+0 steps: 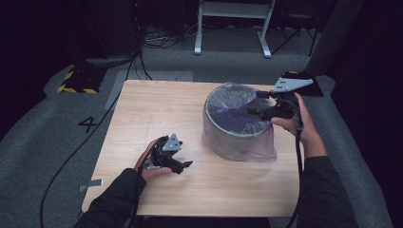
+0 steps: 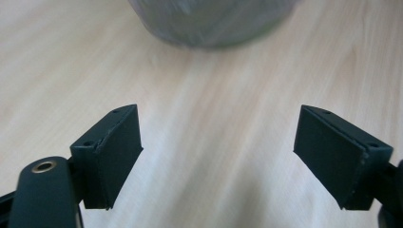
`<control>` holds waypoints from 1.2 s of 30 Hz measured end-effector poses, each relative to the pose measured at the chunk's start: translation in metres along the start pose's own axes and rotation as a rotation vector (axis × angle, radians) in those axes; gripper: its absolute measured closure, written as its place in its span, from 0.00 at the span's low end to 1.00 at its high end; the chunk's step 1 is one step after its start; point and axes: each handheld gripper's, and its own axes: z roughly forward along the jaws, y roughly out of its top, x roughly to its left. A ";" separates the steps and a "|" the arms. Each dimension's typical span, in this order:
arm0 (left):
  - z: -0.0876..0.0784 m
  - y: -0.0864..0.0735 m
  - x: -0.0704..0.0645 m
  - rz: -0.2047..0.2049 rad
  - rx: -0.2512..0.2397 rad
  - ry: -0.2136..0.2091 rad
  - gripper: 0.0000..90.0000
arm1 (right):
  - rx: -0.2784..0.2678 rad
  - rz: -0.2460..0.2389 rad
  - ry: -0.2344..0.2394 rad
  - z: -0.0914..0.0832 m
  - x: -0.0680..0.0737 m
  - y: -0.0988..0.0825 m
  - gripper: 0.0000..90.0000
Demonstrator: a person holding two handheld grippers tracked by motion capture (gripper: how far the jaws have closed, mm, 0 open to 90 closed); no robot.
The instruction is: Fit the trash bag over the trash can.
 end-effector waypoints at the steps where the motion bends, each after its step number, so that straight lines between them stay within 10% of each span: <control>1: 0.000 -0.003 -0.002 0.005 0.009 -0.006 0.17 | 0.024 -0.010 0.006 0.004 0.003 0.001 0.28; 25: -0.014 -0.044 -0.031 -0.010 0.095 -0.018 0.18 | 0.325 -0.055 -0.066 0.037 0.015 -0.003 0.27; 28: -0.017 -0.049 -0.031 -0.025 0.084 -0.025 0.17 | 0.284 -0.055 -0.103 0.032 0.017 -0.001 0.26; 36: -0.022 -0.057 -0.029 -0.042 0.055 -0.020 0.17 | -0.063 0.010 -0.192 -0.038 0.029 -0.010 0.25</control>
